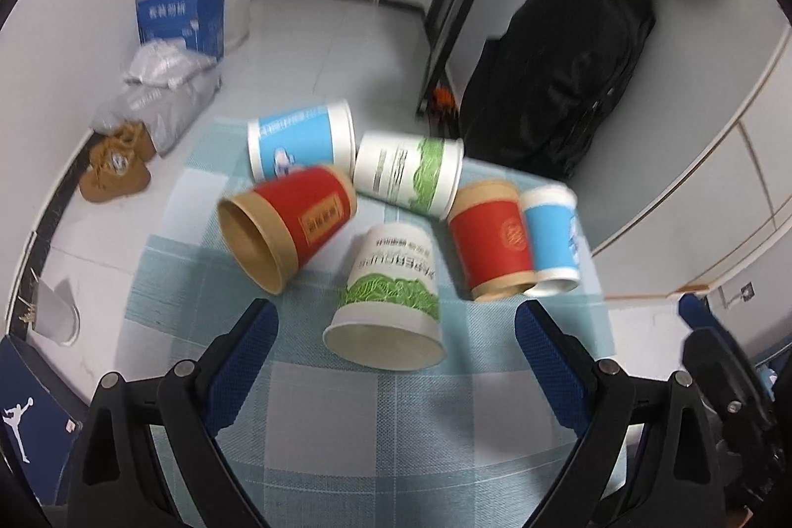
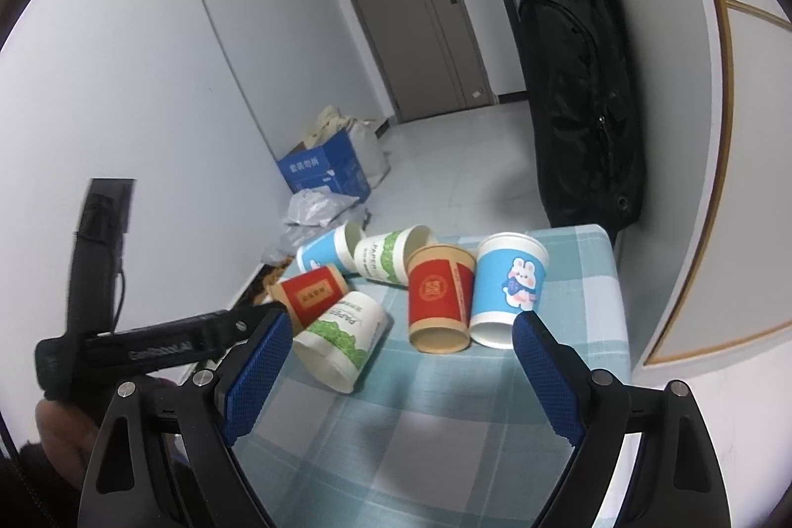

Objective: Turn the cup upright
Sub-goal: 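Lower the left gripper onto the upside-down white leaf-print cup and close, then lift the white cup with the left gripper and pull it back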

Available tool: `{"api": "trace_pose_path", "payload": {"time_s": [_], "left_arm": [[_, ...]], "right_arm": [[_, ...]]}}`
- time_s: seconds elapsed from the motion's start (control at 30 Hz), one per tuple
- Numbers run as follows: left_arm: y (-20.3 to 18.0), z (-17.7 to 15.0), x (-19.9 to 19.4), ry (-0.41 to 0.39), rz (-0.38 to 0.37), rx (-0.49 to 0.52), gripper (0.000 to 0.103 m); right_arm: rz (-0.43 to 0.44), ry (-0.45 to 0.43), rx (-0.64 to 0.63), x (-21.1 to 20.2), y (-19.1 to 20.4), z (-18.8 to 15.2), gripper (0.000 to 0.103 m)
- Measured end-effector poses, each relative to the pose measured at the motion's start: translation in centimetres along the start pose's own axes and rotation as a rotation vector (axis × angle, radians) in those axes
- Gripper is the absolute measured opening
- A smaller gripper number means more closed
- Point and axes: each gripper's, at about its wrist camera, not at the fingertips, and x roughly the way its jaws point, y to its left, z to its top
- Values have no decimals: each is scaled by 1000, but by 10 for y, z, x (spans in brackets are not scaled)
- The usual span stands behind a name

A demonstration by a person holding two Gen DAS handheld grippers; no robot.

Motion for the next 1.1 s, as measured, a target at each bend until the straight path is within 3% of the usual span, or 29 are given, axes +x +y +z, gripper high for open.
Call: {"api": "trace_pose_path", "payload": {"time_s": [0.23,0.27,0.47,0.53,0.57,0.63,1.1], "left_arm": [[7,-1,35,139,-6,22,92],[9,0,34,136,-10,20,87],[7,15,50,140,-47,10,86],[6,17,59,168,-44,28,76],[5,16,63,199,-31,35,64],[9,12,67,238,-40,23,60],[-2,10,46,210,-74,33,56]], "right_arm": [[-21,54,-67,23,-2,5,91],[-13,53,-61,26,-3,7,91],[-6,82,-13,44,-13,16,91],[-9,102,2,49,-16,16,91],[-11,107,8,50,-17,15,91],[-11,117,16,51,-18,14,91],[-19,97,-16,49,-10,10,91]]}}
